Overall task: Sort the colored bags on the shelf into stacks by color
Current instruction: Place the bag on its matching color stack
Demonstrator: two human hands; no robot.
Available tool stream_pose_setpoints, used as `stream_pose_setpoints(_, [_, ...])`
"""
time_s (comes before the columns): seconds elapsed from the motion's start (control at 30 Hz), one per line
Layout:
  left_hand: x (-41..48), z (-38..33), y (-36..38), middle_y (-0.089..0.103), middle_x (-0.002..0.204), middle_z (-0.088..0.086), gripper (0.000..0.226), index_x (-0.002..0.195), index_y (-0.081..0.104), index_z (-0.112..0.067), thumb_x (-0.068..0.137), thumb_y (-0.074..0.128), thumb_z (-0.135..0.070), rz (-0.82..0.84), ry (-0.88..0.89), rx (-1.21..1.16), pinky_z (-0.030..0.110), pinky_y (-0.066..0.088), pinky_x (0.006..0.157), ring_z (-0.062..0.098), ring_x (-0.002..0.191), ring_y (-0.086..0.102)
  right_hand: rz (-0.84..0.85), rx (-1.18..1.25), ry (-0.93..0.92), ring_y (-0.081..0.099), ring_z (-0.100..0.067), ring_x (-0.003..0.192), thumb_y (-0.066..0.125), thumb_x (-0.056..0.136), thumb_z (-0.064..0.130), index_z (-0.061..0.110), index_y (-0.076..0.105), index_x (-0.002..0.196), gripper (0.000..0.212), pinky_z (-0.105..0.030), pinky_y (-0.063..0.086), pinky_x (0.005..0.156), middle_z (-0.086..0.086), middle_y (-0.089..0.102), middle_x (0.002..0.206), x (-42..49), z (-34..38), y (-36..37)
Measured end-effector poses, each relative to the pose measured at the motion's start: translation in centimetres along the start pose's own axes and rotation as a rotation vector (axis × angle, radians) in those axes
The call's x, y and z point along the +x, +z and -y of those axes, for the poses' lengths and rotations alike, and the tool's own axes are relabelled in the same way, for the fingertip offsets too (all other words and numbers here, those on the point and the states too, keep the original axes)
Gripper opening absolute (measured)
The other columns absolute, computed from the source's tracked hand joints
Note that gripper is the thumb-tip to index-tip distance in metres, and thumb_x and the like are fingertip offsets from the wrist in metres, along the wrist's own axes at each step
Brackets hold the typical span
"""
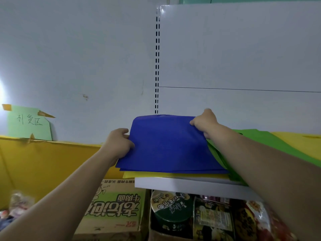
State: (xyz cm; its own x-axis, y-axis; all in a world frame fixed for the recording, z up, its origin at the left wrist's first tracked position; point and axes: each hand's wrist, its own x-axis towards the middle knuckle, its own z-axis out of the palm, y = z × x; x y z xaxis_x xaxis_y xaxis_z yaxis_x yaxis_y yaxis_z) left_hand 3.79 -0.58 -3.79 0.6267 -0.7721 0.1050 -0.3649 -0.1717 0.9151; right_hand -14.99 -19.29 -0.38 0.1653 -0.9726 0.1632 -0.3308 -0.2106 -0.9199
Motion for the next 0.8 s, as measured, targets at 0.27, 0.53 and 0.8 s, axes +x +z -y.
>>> stream_pose_setpoints(0.27, [-1.8, 0.4, -1.2, 0.053, 0.102, -0.006, 0.053, 0.138, 0.042, -0.016, 0.091, 0.045, 0.007, 0.038, 0.068, 0.086, 0.019, 0.043, 0.048, 0.009, 0.075, 0.053, 0.045, 0.262, 0.294, 0.065, -0.034, 0.092, 0.064, 0.083, -0.003, -0.002, 0.06, 0.106, 0.023, -0.047, 0.056, 0.074, -0.019, 0.065, 0.106, -1.3, -0.8, -0.8])
stream_pose_setpoints(0.53, [-4.1, 0.1, -3.1, 0.051, 0.095, -0.023, 0.056, 0.138, 0.039, -0.026, 0.092, 0.044, 0.005, -0.102, 0.327, -0.062, 0.019, 0.043, 0.054, 0.003, 0.08, 0.056, -0.057, 0.512, -0.064, 0.068, -0.024, 0.091, 0.062, 0.086, 0.004, 0.007, 0.062, 0.115, 0.029, -0.031, 0.056, 0.063, -0.011, 0.067, 0.114, -5.2, 1.6, -1.9])
stream_pose_setpoints(0.8, [-6.6, -0.3, -3.5, 0.054, 0.099, -0.025, 0.049, 0.135, 0.044, -0.028, 0.094, 0.047, -0.001, -0.101, 0.428, -0.223, 0.03, 0.054, 0.069, 0.002, 0.086, 0.059, -0.21, 0.542, -0.303, 0.07, -0.014, 0.08, 0.058, 0.092, 0.007, 0.018, 0.056, 0.103, 0.015, -0.032, 0.058, 0.068, 0.002, 0.072, 0.092, -11.3, 3.0, -5.5])
